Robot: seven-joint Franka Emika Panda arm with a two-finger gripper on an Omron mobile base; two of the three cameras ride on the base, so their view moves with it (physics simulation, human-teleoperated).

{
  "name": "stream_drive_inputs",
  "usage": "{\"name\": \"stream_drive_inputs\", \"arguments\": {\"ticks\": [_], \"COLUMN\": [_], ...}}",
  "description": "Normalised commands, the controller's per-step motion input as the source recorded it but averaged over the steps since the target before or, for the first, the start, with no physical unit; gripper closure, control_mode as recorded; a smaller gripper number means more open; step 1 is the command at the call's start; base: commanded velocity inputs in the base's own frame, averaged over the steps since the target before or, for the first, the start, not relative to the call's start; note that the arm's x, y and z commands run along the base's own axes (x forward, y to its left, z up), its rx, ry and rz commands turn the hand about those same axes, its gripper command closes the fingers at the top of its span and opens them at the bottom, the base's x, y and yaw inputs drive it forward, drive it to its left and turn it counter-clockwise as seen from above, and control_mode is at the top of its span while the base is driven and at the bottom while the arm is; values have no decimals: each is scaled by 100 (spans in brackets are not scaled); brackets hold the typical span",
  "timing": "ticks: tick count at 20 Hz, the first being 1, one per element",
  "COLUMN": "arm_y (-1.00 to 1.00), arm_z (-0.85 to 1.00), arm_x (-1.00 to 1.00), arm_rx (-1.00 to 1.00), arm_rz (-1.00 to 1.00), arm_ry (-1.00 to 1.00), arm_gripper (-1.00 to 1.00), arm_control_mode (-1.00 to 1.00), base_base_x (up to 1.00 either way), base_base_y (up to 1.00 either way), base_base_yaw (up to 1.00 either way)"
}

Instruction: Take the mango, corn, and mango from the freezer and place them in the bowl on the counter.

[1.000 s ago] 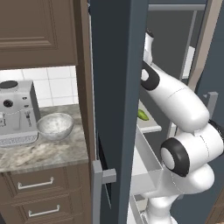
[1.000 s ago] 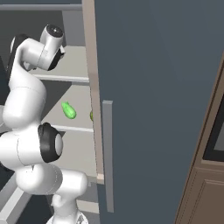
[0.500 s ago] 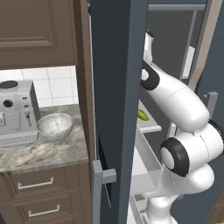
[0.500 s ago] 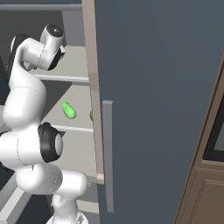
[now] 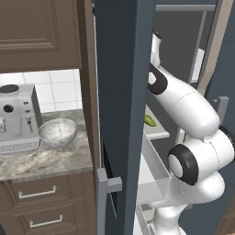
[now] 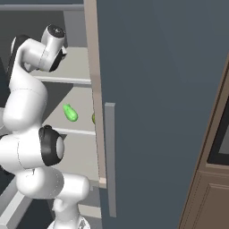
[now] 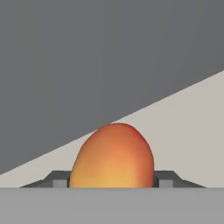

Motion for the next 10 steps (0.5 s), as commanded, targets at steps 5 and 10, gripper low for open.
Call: {"name": "stream_drive_inputs", "arguments": {"ticks": [5, 10], "arm_y": [-9, -48], "arm_z": [0, 1], "arm_x": [-2, -24], "arm_rx": [0, 0], "arm_rz": [0, -9], "arm_ry": [0, 0], "arm_gripper": [100, 100], "arm_control_mode": [-100, -100], "base_base_x": [0, 0], "base_base_y": [0, 0], "base_base_yaw": [0, 0]}}
